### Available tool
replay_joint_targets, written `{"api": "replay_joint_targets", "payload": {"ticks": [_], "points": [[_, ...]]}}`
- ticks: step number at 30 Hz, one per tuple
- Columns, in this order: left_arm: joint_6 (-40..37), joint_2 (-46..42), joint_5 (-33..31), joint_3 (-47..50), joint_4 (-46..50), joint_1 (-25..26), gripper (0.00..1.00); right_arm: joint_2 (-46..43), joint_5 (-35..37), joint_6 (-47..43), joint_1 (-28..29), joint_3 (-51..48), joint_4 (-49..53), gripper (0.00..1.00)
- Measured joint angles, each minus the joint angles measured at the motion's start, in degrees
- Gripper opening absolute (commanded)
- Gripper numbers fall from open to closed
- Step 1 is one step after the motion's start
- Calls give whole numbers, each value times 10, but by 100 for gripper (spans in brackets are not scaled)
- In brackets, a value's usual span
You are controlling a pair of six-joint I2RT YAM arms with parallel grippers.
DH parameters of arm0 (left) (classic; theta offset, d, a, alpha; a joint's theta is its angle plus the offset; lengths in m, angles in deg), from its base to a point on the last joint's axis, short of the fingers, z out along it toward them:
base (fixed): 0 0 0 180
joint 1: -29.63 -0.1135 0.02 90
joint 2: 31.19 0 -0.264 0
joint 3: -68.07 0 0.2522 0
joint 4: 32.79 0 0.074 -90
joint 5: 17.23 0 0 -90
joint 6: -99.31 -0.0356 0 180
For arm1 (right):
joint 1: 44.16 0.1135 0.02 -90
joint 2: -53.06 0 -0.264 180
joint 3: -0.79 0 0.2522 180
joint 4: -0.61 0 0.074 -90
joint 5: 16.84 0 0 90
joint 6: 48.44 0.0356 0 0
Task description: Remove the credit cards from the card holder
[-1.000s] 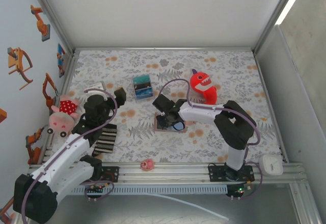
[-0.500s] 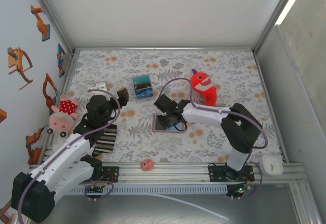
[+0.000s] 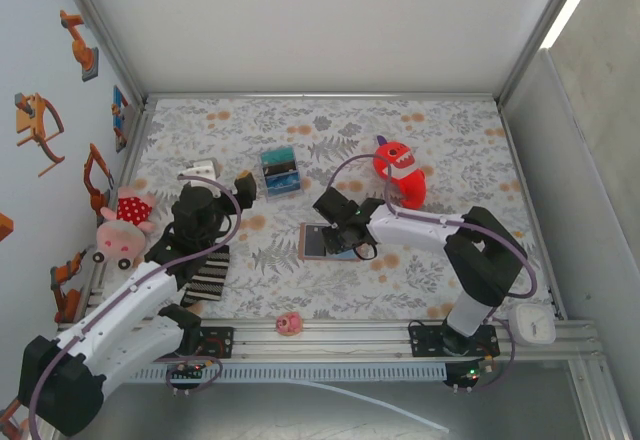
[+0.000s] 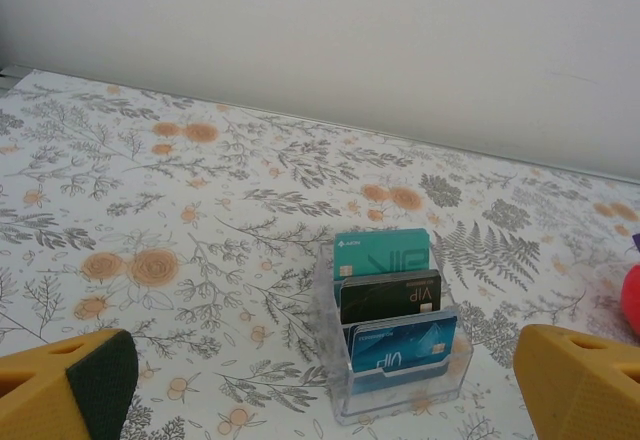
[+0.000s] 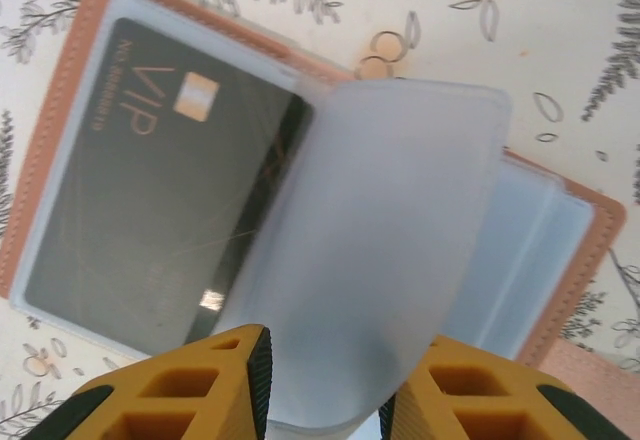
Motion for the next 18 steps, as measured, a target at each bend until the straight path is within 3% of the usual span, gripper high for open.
{"api": "replay_joint_targets", "payload": {"ticks": [18], "points": [[-22, 4, -17, 0, -2, 19, 97, -1, -5, 2, -69, -39, -17, 32]]}}
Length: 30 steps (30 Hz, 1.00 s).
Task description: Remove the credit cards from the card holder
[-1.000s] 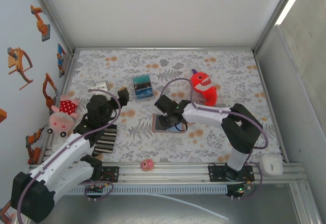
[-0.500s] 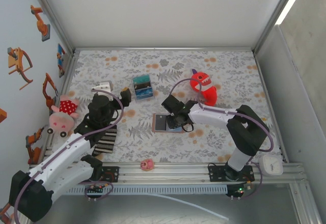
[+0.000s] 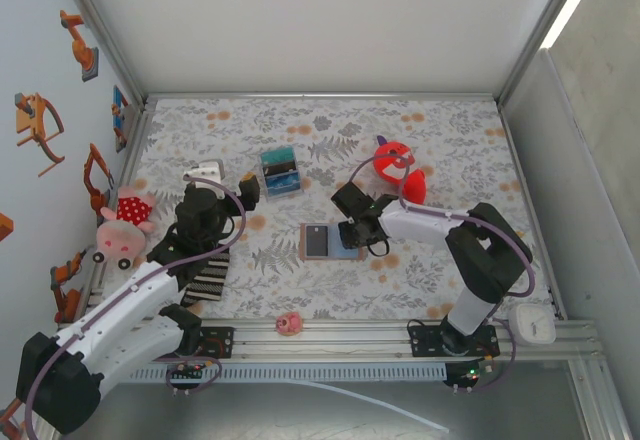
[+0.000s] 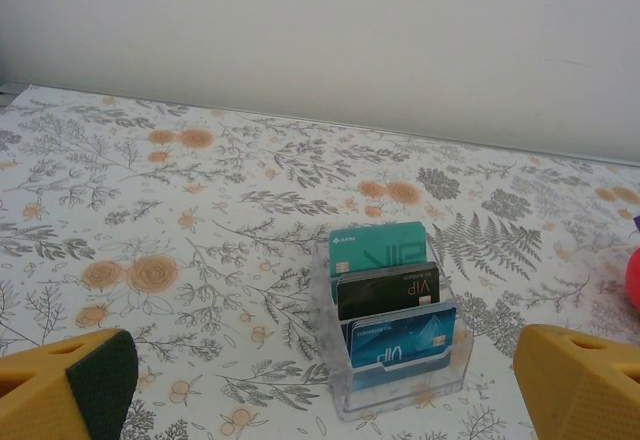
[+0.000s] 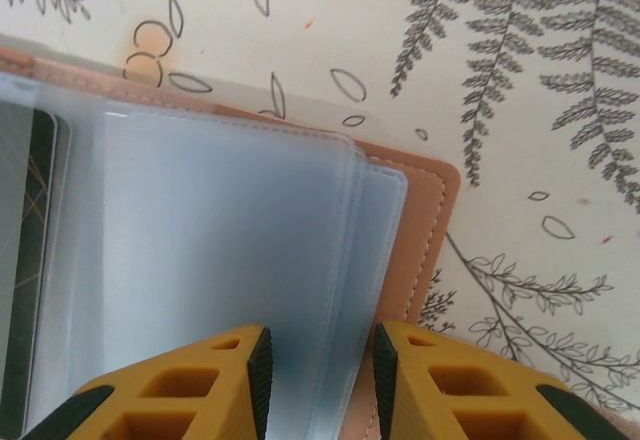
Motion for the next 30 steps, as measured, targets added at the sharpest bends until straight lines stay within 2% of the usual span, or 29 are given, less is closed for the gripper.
{"api": "replay_joint_targets", "payload": {"ticks": [10, 16, 18, 22, 26, 30], "points": [[-9, 8, -2, -2, 1, 0, 97, -8, -7, -7, -22, 0, 4, 33], [-27, 17, -2, -4, 5, 14, 97, -78, -2, -4, -22, 0, 28, 35], [-34, 24, -5, -4, 10, 28, 97, -105, 3, -2, -22, 0, 37, 35], [-46, 42, -15, -4, 23, 61, 97, -136, 1, 14, -22, 1, 44, 27], [-50, 71, -24, -4, 30, 99, 97, -135, -38, 31, -23, 2, 37, 20], [-47, 122, -29, -4, 31, 132, 97, -117, -86, 45, -24, 3, 19, 19]]}}
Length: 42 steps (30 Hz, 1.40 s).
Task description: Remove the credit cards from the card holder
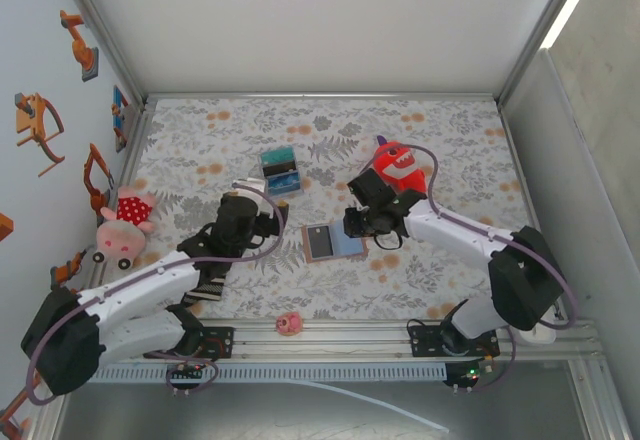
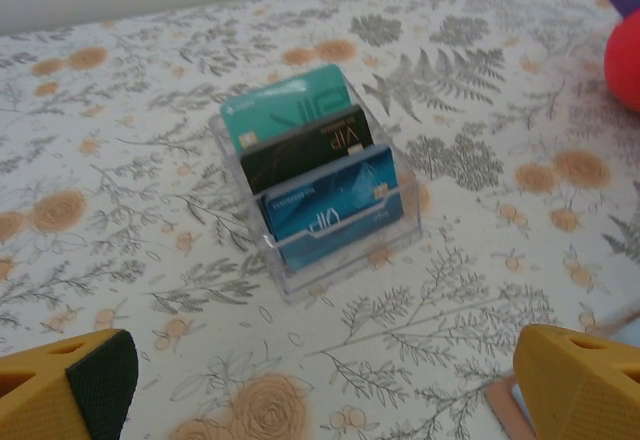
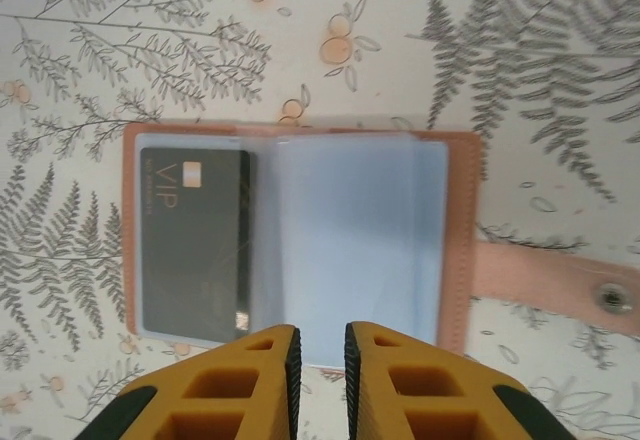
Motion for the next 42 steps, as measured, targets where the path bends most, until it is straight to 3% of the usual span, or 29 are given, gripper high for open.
{"api": "replay_joint_targets", "payload": {"ticks": [5, 15, 30, 34, 42], "points": [[18, 75, -4, 0, -2, 34, 97, 38, -47, 14, 0, 0, -22, 19], [84, 159, 23, -11, -12, 36, 97, 82, -106, 41, 0, 0, -70, 17], [115, 254, 110, -62, 17, 24, 97, 109, -125, 49, 0, 0, -94, 21], [115, 266, 120, -64, 24, 22, 97, 112, -125, 56, 0, 0, -94, 28], [114, 275, 125, -75, 52, 21, 97, 119, -134, 65, 0, -2, -116, 27]]}}
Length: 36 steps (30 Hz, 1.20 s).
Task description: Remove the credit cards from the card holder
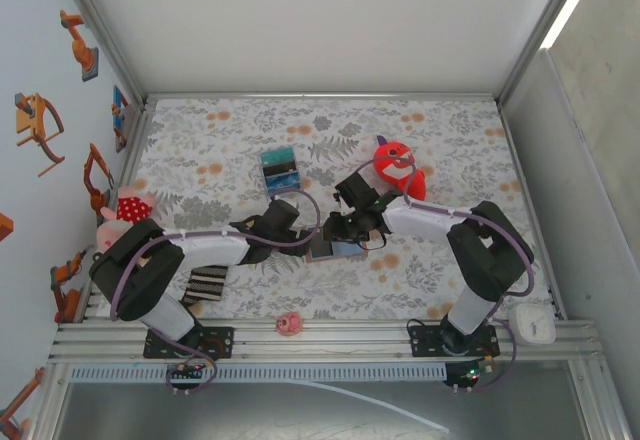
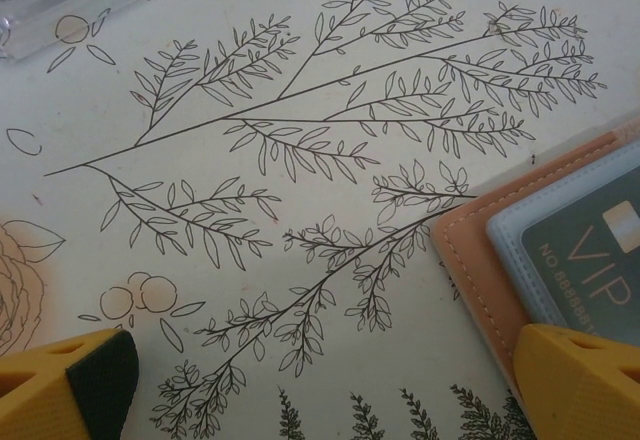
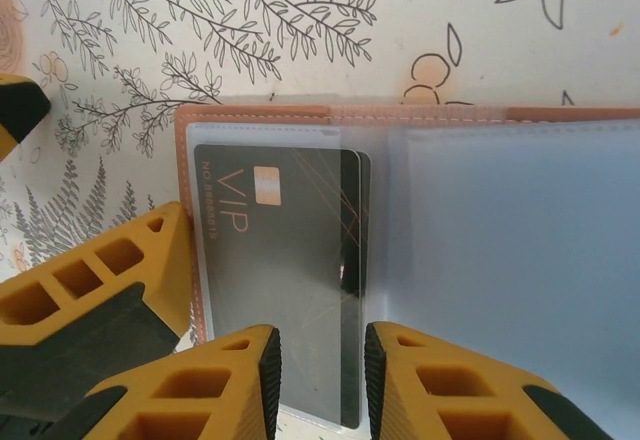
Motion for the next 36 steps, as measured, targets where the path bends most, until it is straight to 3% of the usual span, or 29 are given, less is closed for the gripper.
{"api": "replay_joint_targets", "payload": {"ticks": [19, 36], "points": [[-3, 10, -2, -18, 26, 0, 97, 16, -27, 17, -9, -33, -47, 24], [-17, 24, -36, -47, 67, 8, 97, 20, -89, 54, -31, -82, -148, 17]]}}
